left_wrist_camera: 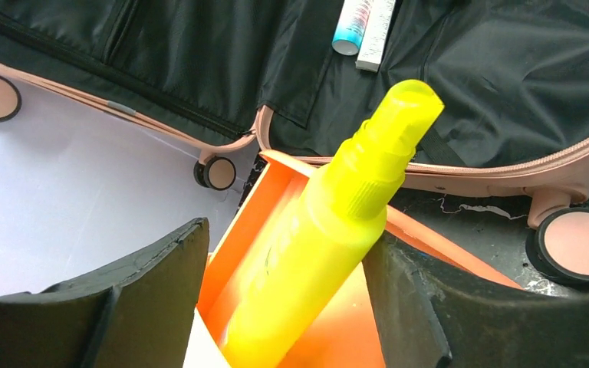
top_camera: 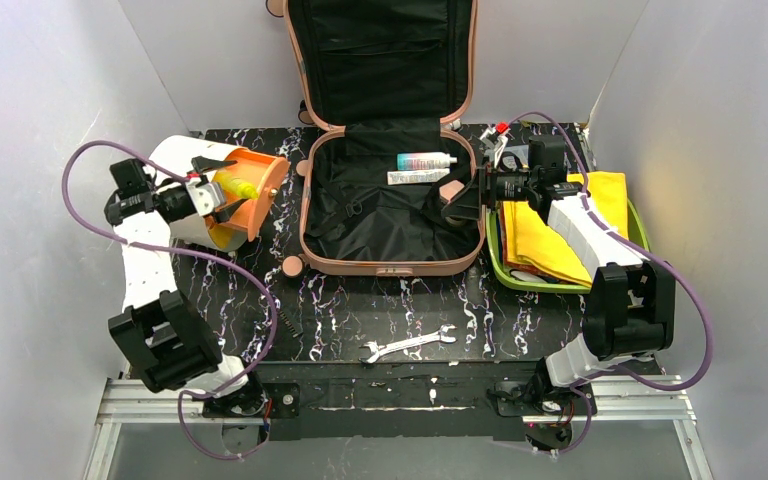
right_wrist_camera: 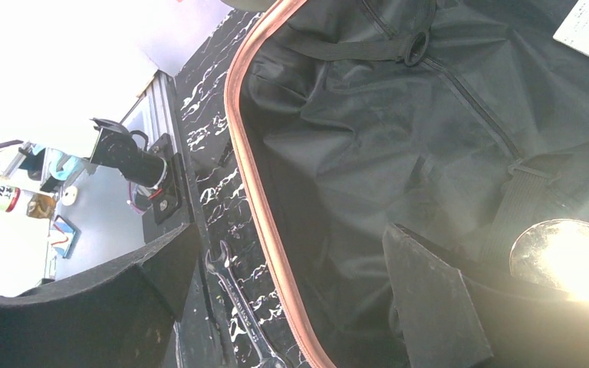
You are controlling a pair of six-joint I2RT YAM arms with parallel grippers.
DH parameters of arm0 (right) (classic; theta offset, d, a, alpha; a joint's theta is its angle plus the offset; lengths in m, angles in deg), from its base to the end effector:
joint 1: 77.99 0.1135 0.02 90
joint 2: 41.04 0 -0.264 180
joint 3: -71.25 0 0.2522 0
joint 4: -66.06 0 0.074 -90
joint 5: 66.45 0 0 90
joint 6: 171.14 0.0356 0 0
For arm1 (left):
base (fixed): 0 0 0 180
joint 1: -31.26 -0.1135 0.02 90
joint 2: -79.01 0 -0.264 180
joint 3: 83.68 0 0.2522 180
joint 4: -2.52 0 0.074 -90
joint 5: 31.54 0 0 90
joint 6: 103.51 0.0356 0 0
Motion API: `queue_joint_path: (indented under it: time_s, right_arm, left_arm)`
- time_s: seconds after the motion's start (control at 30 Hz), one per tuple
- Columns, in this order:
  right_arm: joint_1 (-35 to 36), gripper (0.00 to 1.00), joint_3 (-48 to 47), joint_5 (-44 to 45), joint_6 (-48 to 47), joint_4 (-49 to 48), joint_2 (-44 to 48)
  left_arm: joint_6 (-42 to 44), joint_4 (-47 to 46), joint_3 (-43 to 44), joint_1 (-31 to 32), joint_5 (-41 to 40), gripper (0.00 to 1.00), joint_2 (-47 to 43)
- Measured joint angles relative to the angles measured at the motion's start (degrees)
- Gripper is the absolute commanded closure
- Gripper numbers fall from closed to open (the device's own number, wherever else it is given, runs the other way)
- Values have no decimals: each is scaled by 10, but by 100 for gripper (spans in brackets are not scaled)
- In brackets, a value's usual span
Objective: Open, take out, and arrange the luggage
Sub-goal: Place the makeup in the drawer.
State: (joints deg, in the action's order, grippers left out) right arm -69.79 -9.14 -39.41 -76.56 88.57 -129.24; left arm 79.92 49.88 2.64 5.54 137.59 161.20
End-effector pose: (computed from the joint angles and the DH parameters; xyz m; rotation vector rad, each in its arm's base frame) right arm 0.3314 0.0798 0.2976 -0.7258 1.8748 1.2753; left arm 0.2805 0.0963 0.3379 1.3675 1.0113 -0.0729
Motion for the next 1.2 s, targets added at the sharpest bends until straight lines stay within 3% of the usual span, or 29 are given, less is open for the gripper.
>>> queue_joint_path:
  time_s: [0.43, 0.63, 0.7, 0.77, 0.8, 0.9, 1.2]
  right_arm:
    - [0, 2, 0, 0, 9, -5, 0]
    - [0, 2, 0, -2, 16, -17, 1]
    - [0, 1, 0, -2, 19, -17, 1]
    - [0, 2, 0, -2, 23, -17, 1]
    - [0, 2, 0, -3, 24, -17, 1]
    - [0, 2, 0, -3, 25, -18, 1]
    - [0, 2, 0, -5, 27, -27, 1]
  left_arm:
    - [-41, 25, -1, -21, 46, 23, -77]
    - [-50, 42, -48, -29, 53, 23, -100]
    - [-71, 47, -47, -40, 58, 16, -100]
    - [-109, 57, -34, -56, 75, 2, -100]
    - [-112, 68, -19, -71, 76, 2, -106]
    - [-87, 86, -63, -72, 26, 2, -154]
    - [-56, 107, -81, -72, -81, 2, -159]
